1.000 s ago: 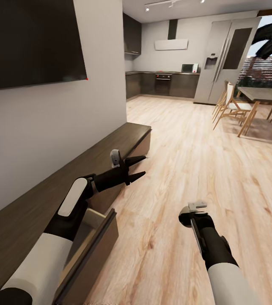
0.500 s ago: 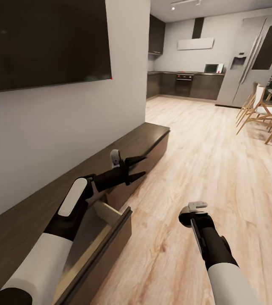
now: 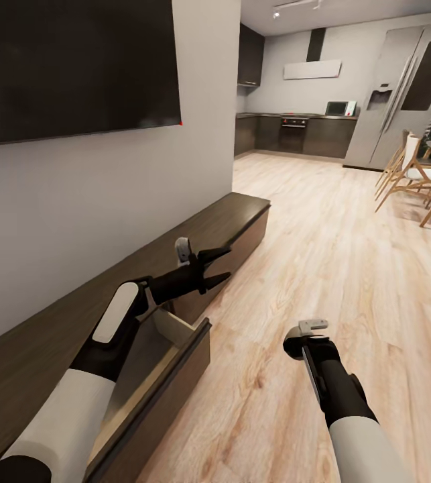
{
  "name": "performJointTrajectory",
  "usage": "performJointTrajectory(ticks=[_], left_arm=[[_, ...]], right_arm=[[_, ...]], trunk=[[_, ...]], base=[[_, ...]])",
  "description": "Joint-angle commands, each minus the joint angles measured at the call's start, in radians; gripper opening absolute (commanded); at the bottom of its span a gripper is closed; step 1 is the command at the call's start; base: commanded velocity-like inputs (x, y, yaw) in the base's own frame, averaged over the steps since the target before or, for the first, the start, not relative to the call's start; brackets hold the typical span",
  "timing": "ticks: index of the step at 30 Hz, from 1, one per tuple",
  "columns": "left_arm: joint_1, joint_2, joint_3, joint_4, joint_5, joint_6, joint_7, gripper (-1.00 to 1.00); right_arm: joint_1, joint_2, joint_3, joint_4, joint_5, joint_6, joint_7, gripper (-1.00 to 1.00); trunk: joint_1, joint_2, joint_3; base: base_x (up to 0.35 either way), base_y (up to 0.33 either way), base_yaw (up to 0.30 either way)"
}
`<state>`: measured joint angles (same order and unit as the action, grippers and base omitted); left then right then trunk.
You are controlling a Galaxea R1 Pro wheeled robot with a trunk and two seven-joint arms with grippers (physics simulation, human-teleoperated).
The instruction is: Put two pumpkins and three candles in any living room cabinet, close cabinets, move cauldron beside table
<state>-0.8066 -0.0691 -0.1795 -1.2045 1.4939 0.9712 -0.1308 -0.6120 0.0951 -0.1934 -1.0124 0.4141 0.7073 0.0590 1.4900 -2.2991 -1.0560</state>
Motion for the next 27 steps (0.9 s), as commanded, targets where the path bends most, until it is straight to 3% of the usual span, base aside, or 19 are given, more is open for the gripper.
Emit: performJointTrajectory(ticks=[1,12,27], left_arm=[[0.0,0.0,0.0,0.001,0.0,0.0,0.0,1.0],[0.0,0.0,0.0,0.002,0.0,0.0,0.0,1.0],[0.0,0.004,0.001,0.003,0.0,0.0,-0.001,1.0]], right_arm=[[0.0,0.0,0.0,0.0,-0.001,0.0,-0.001,-1.0],[0.0,0.0,0.0,0.0,0.0,0.0,-0.001,-1.0],[0.0,0.0,0.0,0.005,0.0,0.0,-0.001,-1.0]], trunk=[[0.0,0.0,0.0],[0.0,0.0,0.0],[0.0,0.0,0.0]], base=[[-0.004,0.0,0.151],[0.0,0.0,0.258],[-0.099,0.0,0.019]])
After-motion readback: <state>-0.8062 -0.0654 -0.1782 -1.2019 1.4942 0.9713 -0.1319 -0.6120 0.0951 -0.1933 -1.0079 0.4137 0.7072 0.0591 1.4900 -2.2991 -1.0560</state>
